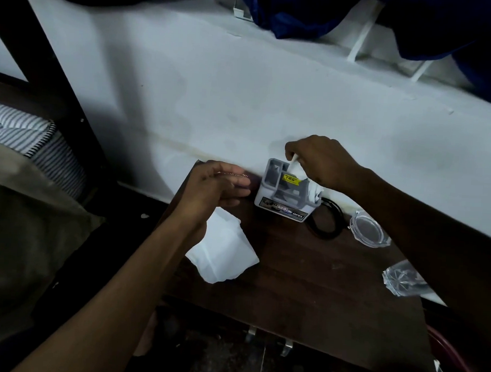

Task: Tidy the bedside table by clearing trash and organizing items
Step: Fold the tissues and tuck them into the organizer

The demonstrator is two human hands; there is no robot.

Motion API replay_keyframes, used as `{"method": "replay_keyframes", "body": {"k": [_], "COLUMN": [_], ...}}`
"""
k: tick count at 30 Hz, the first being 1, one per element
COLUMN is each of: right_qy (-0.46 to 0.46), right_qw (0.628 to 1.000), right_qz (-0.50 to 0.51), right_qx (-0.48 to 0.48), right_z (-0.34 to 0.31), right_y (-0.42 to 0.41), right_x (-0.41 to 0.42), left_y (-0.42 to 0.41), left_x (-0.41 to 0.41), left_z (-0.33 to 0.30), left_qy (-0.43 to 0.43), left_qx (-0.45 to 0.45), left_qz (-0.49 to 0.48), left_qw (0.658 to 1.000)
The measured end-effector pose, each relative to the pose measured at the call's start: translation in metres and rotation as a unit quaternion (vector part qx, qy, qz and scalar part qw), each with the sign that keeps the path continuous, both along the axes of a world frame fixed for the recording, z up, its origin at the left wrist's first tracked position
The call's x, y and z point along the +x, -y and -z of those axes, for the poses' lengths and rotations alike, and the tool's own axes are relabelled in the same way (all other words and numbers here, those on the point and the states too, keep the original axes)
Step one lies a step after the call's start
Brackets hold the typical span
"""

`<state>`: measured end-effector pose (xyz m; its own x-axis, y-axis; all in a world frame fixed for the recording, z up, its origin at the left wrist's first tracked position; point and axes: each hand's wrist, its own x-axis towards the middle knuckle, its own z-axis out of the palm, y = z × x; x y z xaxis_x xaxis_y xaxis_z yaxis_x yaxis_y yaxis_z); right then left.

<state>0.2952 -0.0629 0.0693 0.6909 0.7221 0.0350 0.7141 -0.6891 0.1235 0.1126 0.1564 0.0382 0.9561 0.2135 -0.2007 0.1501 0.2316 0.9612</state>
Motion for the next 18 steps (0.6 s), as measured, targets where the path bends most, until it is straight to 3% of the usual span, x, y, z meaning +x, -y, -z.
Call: {"method": "replay_keyframes", "body": {"k": [4,6,7,9,10,12,14,18], "right_qy": [0.045,0.068,0.079,0.104,0.125,0.147,0.158,0.101], "right_qw": [0.997,0.992,0.989,0.981,0.977,0.976,0.983,0.978], "right_qz": [-0.057,-0.084,-0.100,-0.122,-0.129,-0.120,-0.073,0.067], "right_qx": [-0.035,-0.061,-0.073,-0.114,-0.115,-0.108,-0.056,0.170], "right_z": [0.008,0.012,0.021,0.025,0.025,0.014,0.001,0.024], "right_y": [0.002,-0.002,-0.004,-0.004,-0.003,0.000,-0.002,-0.012], "right_x": [-0.002,-0.009,-0.009,-0.007,-0.004,-0.003,-0.018,-0.097], "left_y": [-0.009,-0.016,-0.023,-0.030,-0.031,-0.027,-0.021,-0.008], "left_x": [0.001,-0.002,-0.004,-0.005,-0.006,-0.008,-0.013,-0.025], "left_z": [0.004,0.012,0.020,0.032,0.037,0.045,0.053,0.065], "left_qy": [-0.020,-0.050,-0.069,-0.107,-0.132,-0.177,-0.221,-0.257], "left_qx": [0.031,0.133,0.245,0.460,0.528,0.575,0.582,0.585], "left_qz": [-0.023,-0.032,-0.027,0.017,0.056,0.118,0.126,0.066], "left_qw": [0.999,0.989,0.967,0.881,0.837,0.790,0.772,0.766]}}
